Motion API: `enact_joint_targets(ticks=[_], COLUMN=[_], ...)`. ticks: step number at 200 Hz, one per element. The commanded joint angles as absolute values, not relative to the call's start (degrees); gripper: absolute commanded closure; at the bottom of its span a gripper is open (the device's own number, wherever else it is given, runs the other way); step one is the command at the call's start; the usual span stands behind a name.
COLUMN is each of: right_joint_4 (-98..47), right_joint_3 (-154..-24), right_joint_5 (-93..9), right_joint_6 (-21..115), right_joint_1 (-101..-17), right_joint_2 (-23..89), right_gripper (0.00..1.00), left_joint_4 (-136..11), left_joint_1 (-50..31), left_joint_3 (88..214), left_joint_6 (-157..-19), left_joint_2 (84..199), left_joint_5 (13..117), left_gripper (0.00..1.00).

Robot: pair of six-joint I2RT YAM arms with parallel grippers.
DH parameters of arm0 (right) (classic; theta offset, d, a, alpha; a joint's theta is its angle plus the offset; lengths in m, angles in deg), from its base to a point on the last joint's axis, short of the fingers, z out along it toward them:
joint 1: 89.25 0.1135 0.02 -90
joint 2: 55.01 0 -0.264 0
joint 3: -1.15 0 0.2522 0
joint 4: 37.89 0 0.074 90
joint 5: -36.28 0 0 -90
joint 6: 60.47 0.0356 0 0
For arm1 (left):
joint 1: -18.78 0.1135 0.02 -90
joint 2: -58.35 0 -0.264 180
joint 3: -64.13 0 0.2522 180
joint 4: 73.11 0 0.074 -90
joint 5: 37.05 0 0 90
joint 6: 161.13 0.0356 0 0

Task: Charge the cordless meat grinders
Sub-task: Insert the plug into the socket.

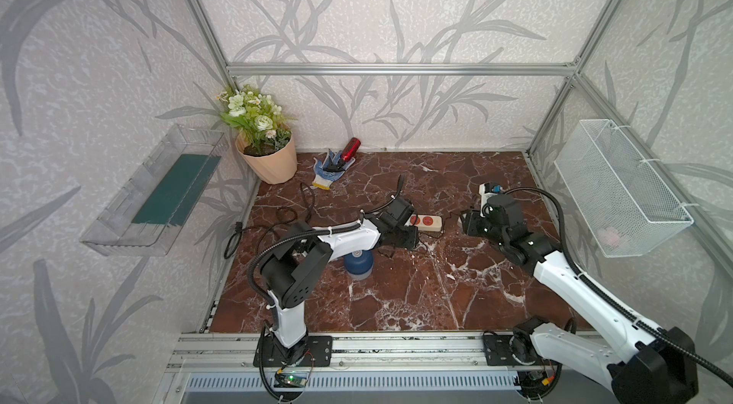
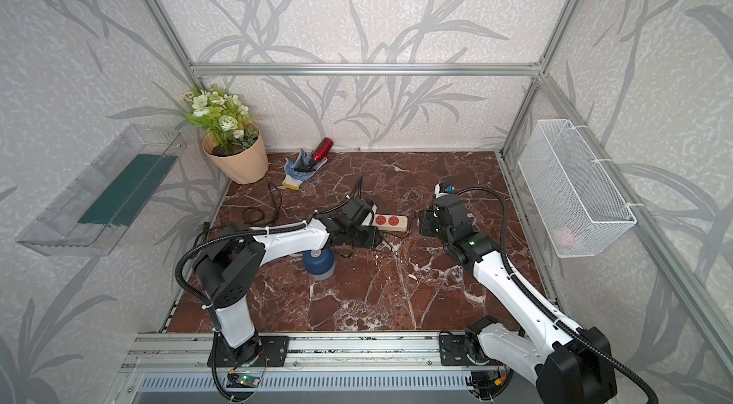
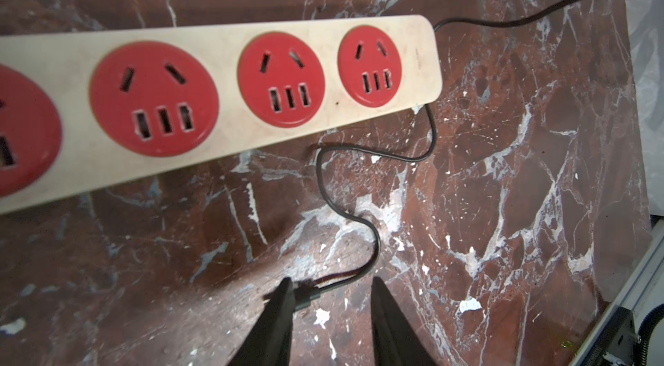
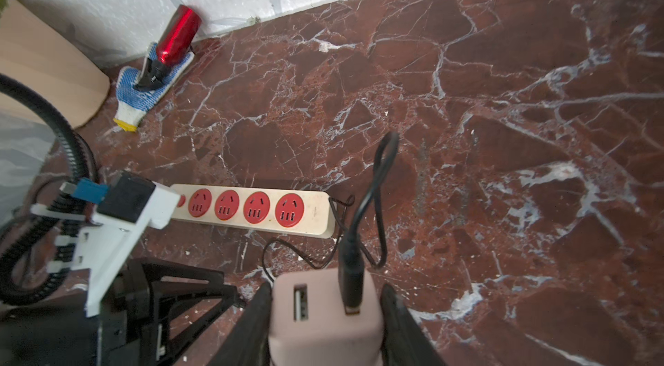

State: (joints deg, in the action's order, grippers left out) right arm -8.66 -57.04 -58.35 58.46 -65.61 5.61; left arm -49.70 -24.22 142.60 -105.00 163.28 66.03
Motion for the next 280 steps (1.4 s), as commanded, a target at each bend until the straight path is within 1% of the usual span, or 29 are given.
enact_joint_targets(ticks=[1, 26, 50, 85, 124, 200, 280], right_joint_4=[-13.73, -16.60, -19.65, -23.77, -23.95, -32.22, -40.94], right_joint_3=[-55.06, -55.11, -55.46, -55.66, -57.42, -58.90, -61.21], right_joint_5=[-55.30, -54.26, -57.94, -63.09, -70.50, -75.79, -82.95], right_joint_6=[67.12, 71.35, 72.42, 74.17, 75.20, 75.33, 70.91], right_joint_1=[-65.76, -64.99, -61.98, -59.18, -55.82, -53.39, -50.78], right_joint_2=[5.38, 8.63, 11.56, 16.71, 21.11, 28.78, 37.93], right_gripper=[1.00, 1.00, 1.00, 1.00, 1.00, 1.00, 1.00], left_joint_4=[-50.29, -46.24, -45.02, -44.13, -44.07, -44.76, -45.47], left_joint_1=[-22.78, -21.44, -21.09, -19.25, -18.96, -18.21, -17.87], left_joint_3=[142.68, 144.94, 147.37, 150.93, 153.53, 154.19, 151.55], left_joint_6=[-106.33, -103.62, -101.47, -101.33, -101.69, -102.24, -103.31], left_joint_2=[159.32, 156.81, 156.30, 161.13, 166.89, 171.58, 171.83], left_joint_5=[65.18, 61.81, 56.55, 54.79, 51.39, 50.78, 52.67], left_gripper=[0.63, 0.63, 0.64, 0.68, 0.70, 0.71, 0.72])
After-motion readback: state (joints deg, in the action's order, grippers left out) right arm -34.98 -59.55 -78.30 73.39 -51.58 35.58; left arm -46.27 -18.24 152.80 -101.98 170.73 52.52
